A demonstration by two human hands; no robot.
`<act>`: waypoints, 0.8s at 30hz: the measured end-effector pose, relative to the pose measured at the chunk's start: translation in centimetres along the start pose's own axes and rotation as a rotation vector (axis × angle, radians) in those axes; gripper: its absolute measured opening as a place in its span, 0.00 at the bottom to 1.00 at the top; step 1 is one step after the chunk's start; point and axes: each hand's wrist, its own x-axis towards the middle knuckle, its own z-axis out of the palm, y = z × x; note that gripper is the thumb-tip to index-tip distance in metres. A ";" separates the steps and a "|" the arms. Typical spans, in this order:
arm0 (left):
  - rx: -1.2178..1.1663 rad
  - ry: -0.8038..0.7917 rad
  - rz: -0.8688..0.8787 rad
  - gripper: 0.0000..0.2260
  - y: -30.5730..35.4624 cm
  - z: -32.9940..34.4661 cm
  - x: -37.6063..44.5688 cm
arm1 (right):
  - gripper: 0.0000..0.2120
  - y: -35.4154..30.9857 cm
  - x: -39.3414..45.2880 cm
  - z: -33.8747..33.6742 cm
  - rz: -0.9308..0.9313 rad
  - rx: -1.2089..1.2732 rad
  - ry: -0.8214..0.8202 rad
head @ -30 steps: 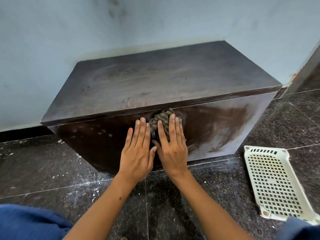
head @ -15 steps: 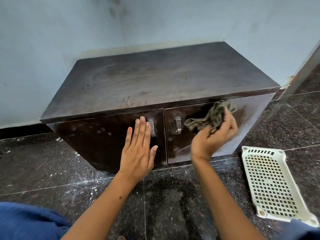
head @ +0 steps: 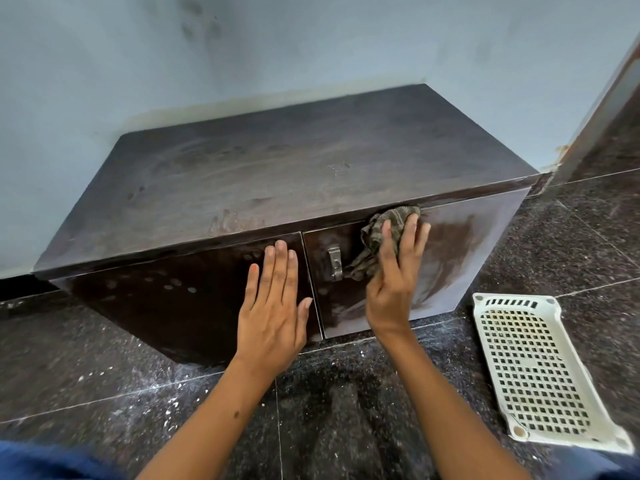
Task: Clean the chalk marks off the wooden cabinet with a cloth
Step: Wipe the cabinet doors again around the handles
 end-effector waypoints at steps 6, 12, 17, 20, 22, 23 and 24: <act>0.013 0.011 0.040 0.28 -0.9 0.3 -0.1 | 0.23 2.6 3.6 -1.7 0.261 -0.060 0.289; 0.017 0.005 0.045 0.28 -0.9 0.1 -0.1 | 0.22 2.9 5.7 -1.3 0.504 0.027 0.477; 0.017 0.010 0.017 0.28 -0.4 0.6 0.1 | 0.26 -5.7 -2.0 3.0 0.325 0.113 0.144; 0.005 0.030 -0.001 0.29 -0.1 1.0 0.1 | 0.24 -4.7 -2.5 2.8 0.317 0.145 0.086; -0.011 0.037 -0.009 0.29 0.2 1.2 0.1 | 0.24 -2.2 0.6 1.2 0.393 0.124 0.204; -0.020 0.044 -0.006 0.29 0.2 1.3 0.1 | 0.25 -0.8 2.4 0.1 0.423 0.096 0.282; -0.022 0.048 0.000 0.29 0.1 1.4 0.1 | 0.25 1.0 4.1 -0.9 0.458 0.078 0.350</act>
